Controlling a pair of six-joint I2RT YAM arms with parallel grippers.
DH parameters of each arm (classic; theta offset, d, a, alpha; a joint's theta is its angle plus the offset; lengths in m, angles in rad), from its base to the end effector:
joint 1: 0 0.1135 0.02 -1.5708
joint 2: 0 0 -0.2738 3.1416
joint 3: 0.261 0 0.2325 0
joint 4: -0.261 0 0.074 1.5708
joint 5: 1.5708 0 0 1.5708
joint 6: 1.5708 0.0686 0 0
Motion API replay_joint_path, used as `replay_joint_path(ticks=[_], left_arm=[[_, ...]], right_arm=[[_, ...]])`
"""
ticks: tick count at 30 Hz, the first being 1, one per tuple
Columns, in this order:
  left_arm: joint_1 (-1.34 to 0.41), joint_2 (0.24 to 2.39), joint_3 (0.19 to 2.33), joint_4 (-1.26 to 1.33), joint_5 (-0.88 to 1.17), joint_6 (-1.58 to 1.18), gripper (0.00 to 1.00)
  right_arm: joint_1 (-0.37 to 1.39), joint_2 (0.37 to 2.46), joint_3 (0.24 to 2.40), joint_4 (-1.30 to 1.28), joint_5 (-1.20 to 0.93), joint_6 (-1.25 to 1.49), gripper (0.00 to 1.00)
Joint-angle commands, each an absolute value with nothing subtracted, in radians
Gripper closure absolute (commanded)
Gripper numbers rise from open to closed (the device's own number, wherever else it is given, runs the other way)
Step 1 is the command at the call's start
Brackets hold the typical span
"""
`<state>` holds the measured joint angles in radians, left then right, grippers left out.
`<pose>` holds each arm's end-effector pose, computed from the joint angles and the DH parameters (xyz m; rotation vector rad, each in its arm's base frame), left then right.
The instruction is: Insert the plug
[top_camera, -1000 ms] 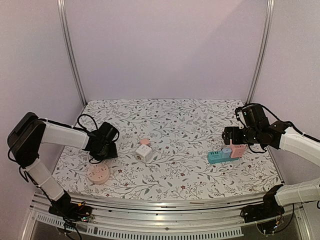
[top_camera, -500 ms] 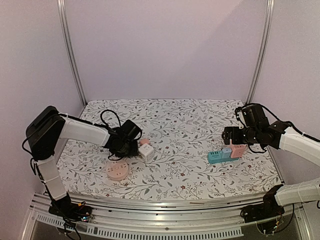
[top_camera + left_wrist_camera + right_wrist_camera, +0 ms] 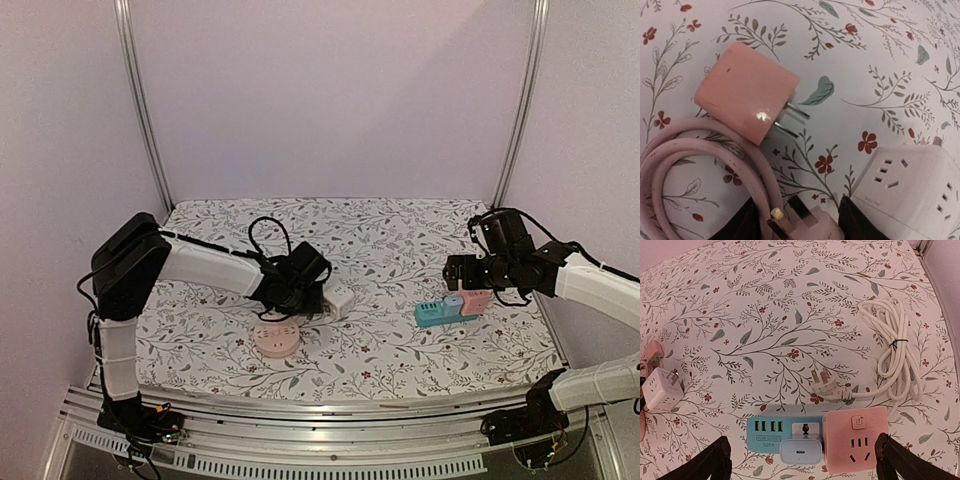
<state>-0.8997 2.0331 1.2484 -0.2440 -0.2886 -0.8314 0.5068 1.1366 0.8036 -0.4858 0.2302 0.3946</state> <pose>0.2737 -0.3133 0.1226 -0.0159 2.5621 -0.3006 0.2112 0.0994 0.2423 -0.0248 2.3675 0.1606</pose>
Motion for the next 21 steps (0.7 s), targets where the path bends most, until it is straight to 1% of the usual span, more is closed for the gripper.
replay_joint_path(ticks=[1,3,6,8,9,15,17,21], left_arm=[[-0.937,2.062,1.259,-0.228,-0.256,-0.81,0.48],[-0.937,2.029,1.233,-0.219,-0.298,-0.786,0.46],[-0.937,1.965,1.163,-0.174,-0.337,-0.741,0.35],[-0.937,1.923,1.109,-0.112,-0.337,-0.712,0.24],[-0.936,1.905,1.083,-0.081,-0.331,-0.698,0.21],[-0.937,1.787,0.973,0.063,-0.323,-0.607,0.04],[-0.937,1.737,0.931,0.1,-0.325,-0.574,0.01],[-0.937,1.625,0.848,0.124,-0.373,-0.527,0.01]], right_arm=[[0.515,1.206,0.816,-0.487,0.254,0.391,0.01],[0.515,1.235,0.827,-0.494,0.258,0.39,0.01],[0.519,1.254,0.835,-0.497,0.261,0.391,0.01],[0.525,1.251,0.839,-0.496,0.261,0.39,0.01],[0.53,1.25,0.841,-0.497,0.261,0.387,0.01],[0.559,1.215,0.868,-0.505,0.247,0.382,0.01],[0.58,1.208,0.884,-0.506,0.239,0.378,0.01],[0.64,1.217,0.929,-0.522,0.24,0.37,0.01]])
